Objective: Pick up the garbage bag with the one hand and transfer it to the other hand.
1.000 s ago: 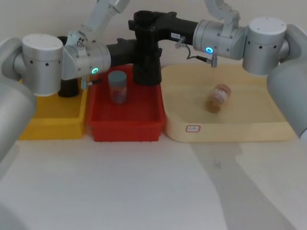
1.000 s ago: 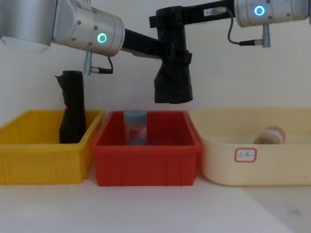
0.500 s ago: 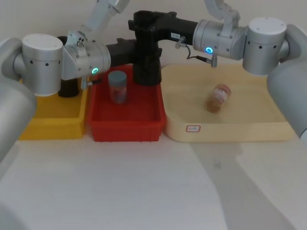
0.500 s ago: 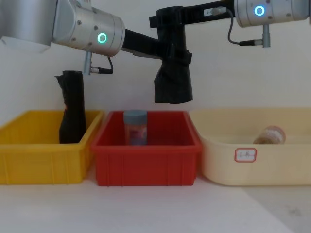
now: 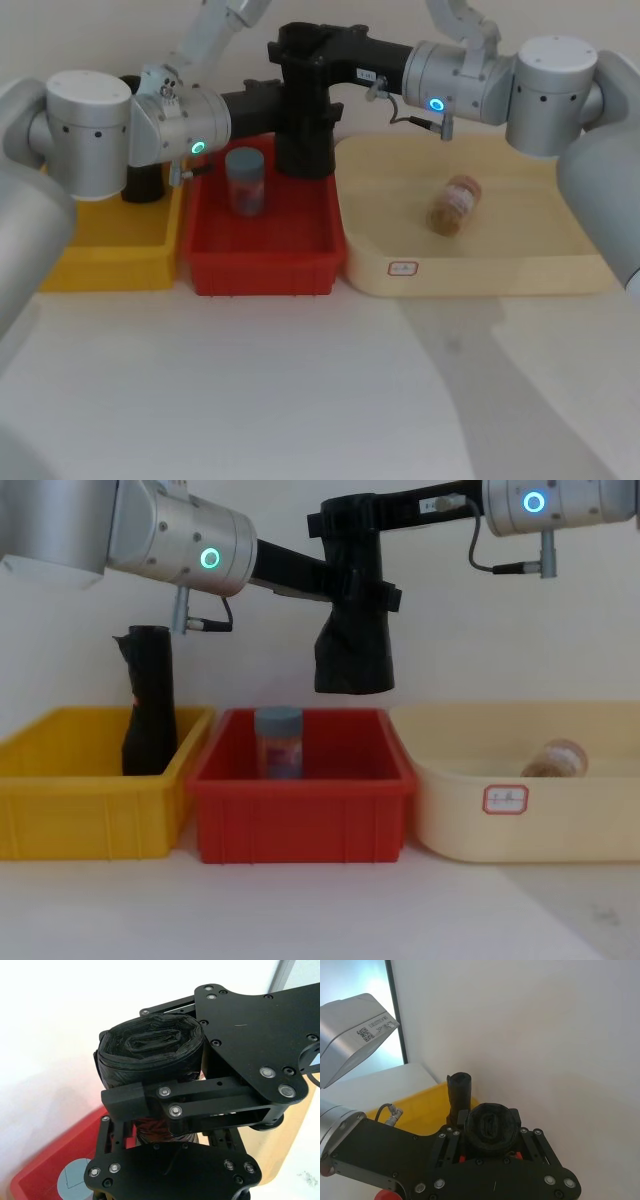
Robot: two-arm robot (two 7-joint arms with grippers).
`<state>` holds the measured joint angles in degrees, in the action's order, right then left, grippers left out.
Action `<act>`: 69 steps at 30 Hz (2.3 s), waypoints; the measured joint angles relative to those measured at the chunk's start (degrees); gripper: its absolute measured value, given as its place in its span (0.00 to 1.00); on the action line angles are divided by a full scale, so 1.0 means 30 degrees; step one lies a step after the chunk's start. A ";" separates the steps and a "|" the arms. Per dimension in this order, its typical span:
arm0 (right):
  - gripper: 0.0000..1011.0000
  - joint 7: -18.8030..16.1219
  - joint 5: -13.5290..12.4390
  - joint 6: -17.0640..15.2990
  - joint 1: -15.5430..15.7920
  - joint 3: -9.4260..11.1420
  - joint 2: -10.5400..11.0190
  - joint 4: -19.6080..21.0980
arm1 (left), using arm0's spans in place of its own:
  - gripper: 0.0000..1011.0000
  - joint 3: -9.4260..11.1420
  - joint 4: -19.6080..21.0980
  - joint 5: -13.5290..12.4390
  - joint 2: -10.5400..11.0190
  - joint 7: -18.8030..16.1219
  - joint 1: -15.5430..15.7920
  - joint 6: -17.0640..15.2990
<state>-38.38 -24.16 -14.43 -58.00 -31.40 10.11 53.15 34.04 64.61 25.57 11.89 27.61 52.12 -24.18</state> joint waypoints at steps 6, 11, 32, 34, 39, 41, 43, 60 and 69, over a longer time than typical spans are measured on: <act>0.46 0.0008 0.0001 -0.0001 0.0005 0.0000 0.0008 0.0008 | 0.86 0.0000 0.0000 0.0000 0.0000 0.0001 0.0000 0.0000; 0.46 0.0376 0.0006 -0.0020 0.0106 0.0016 0.0038 0.0201 | 0.97 -0.0001 0.0000 0.0000 0.0001 0.0000 0.0000 0.0000; 0.46 0.4640 0.1163 -0.0978 0.0861 0.0737 0.0614 0.1850 | 0.99 0.0000 0.0000 0.0000 0.0000 0.0001 0.0000 -0.0001; 0.46 0.4966 0.1269 -0.1104 0.0909 0.0795 0.0658 0.1936 | 0.99 -0.0001 0.0001 0.0001 0.0001 0.0001 0.0000 -0.0001; 0.46 0.6037 0.1647 -0.1648 0.1019 0.0990 0.0777 0.2119 | 0.99 0.0000 0.0000 0.0000 0.0001 0.0001 0.0000 -0.0002; 0.46 0.6522 0.1829 -0.1895 0.1049 0.1073 0.0815 0.2142 | 0.99 -0.0001 0.0000 0.0001 0.0000 0.0001 0.0000 -0.0002; 0.46 0.7039 0.2016 -0.2209 0.1074 0.1156 0.0858 0.2139 | 0.99 0.0000 0.0000 0.0001 0.0001 0.0001 0.0000 -0.0002; 0.86 1.0562 0.3399 -0.4440 0.0736 0.1633 0.0785 0.0636 | 0.99 0.0000 0.0000 0.0001 0.0000 0.0001 0.0000 -0.0002; 0.99 1.1861 0.4014 -0.5186 0.0265 0.1788 0.0601 -0.0773 | 0.99 -0.0001 -0.0002 0.0002 0.0000 0.0001 0.0000 -0.0002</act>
<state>-2.80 -12.11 -29.99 -57.20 -26.03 11.92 50.83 34.03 64.60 25.58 11.89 27.61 52.12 -24.19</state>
